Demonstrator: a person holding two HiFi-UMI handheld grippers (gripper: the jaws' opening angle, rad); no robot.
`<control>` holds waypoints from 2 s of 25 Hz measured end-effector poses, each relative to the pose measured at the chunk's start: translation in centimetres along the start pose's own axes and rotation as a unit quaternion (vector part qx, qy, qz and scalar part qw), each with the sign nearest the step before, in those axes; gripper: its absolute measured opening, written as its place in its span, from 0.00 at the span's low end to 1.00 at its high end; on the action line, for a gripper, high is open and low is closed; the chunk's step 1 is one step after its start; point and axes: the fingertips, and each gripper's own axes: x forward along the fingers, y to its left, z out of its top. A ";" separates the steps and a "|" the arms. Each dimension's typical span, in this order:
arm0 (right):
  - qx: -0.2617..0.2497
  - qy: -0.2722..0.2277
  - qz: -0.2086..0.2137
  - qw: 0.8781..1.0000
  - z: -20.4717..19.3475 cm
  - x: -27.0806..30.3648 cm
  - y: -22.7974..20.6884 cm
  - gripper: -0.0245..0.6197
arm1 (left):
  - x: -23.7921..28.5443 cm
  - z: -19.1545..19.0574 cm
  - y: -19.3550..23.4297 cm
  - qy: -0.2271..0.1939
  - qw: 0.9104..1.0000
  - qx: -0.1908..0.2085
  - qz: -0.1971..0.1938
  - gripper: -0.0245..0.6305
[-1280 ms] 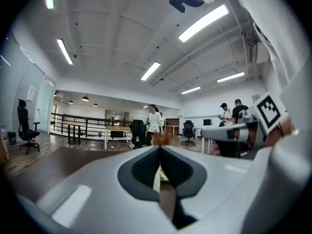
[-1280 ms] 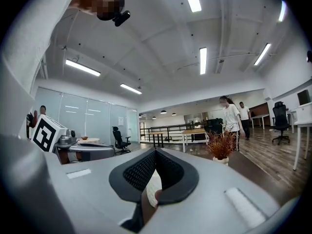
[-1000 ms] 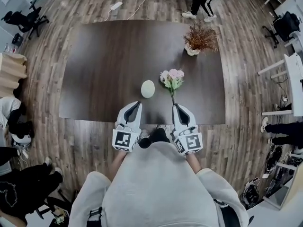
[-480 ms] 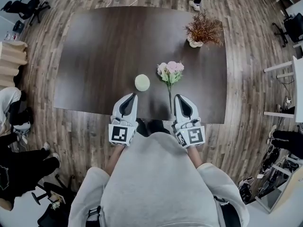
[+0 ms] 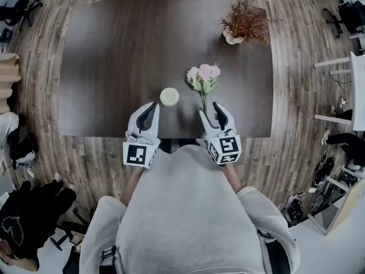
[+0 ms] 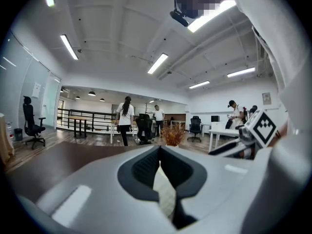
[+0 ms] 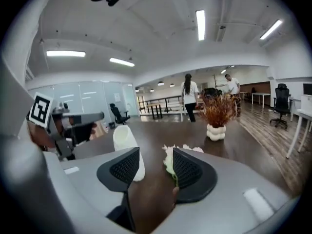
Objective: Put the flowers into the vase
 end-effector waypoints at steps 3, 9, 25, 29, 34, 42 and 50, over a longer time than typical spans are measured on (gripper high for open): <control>0.002 0.087 -0.019 0.996 -5.0 0.8 -0.8 0.42 | 0.9 -0.6 0.5 0.004 1.000 -0.005 -0.010 0.05; 0.007 0.228 -0.039 0.973 -12.7 1.8 -2.4 0.49 | 2.0 -2.1 0.6 0.017 0.999 -0.022 -0.024 0.05; 0.003 0.272 -0.069 0.960 -14.3 8.5 -6.1 0.34 | 1.6 -2.3 2.2 0.022 0.999 -0.018 -0.016 0.05; 0.011 0.293 -0.069 0.954 -15.0 9.1 -6.6 0.26 | 1.3 -2.5 2.4 0.024 0.999 -0.018 -0.012 0.05; 0.001 0.310 -0.083 0.947 -15.3 9.6 -7.1 0.14 | 1.0 -3.0 2.7 0.031 0.999 -0.017 -0.010 0.05; 0.006 0.287 -0.077 0.955 -15.1 9.6 -6.9 0.06 | 1.2 -5.6 2.4 0.054 0.998 0.004 -0.038 0.10; 0.019 0.245 -0.069 0.967 -13.0 9.3 -6.9 0.06 | 2.7 -9.3 -0.1 0.075 0.987 0.078 -0.118 0.61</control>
